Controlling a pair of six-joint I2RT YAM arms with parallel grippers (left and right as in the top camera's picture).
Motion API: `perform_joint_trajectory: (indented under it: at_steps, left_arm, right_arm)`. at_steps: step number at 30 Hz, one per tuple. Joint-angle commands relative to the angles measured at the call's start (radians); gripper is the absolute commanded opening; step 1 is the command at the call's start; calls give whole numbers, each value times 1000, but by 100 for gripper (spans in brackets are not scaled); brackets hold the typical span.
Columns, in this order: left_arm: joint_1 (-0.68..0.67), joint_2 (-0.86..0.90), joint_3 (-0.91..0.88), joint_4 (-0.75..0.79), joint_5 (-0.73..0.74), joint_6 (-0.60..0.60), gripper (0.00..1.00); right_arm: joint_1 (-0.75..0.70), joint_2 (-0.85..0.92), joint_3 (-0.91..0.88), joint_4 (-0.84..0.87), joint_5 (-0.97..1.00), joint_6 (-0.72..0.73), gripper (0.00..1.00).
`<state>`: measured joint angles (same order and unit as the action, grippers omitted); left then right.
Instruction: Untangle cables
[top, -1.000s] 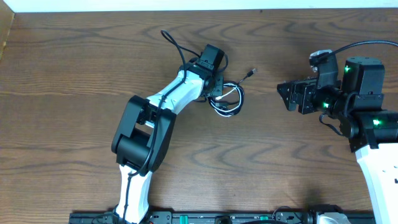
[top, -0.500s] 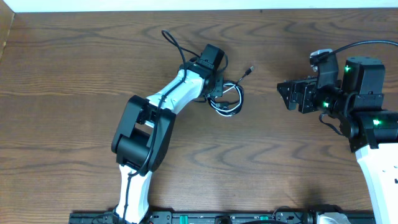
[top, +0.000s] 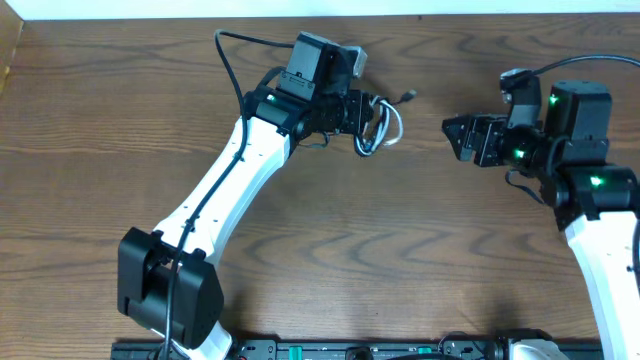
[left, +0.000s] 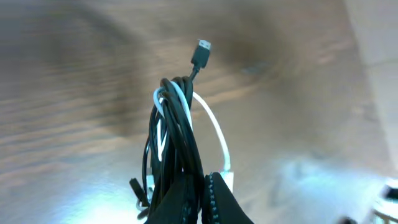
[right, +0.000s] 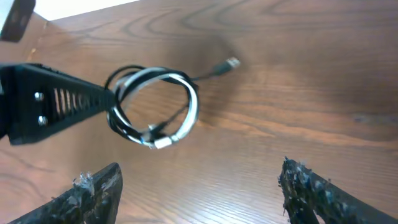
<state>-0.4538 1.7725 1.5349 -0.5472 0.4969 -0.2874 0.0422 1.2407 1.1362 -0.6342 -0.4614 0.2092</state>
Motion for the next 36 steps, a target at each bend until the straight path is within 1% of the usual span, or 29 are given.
perform_joint_trajectory:
  at_steps: [1, 5, 15, 24, 28, 30, 32, 36]
  left_arm:
    - [8, 17, 4, -9, 157, 17, 7]
    - [10, 17, 4, -9, 230, 16, 7]
    - [10, 17, 4, -8, 309, -35, 7]
    - [10, 17, 4, 18, 335, -143, 7]
    - [11, 17, 4, 49, 406, -145, 7]
    - [12, 17, 4, 67, 440, -145, 7]
    - [17, 17, 4, 79, 470, -148, 7]
    - [45, 17, 4, 86, 527, -153, 8]
  right_arm:
    - [8, 44, 19, 13, -69, 43, 76]
    - [32, 116, 19, 39, -69, 84, 73]
    - [98, 302, 19, 90, -70, 162, 67]
    - [149, 458, 19, 182, -64, 284, 56]
    - [161, 524, 19, 207, -13, 334, 53]
    - [161, 546, 19, 203, 23, 336, 51]
    - [158, 563, 19, 185, 84, 337, 49]
    - [127, 573, 19, 111, 223, 336, 47]
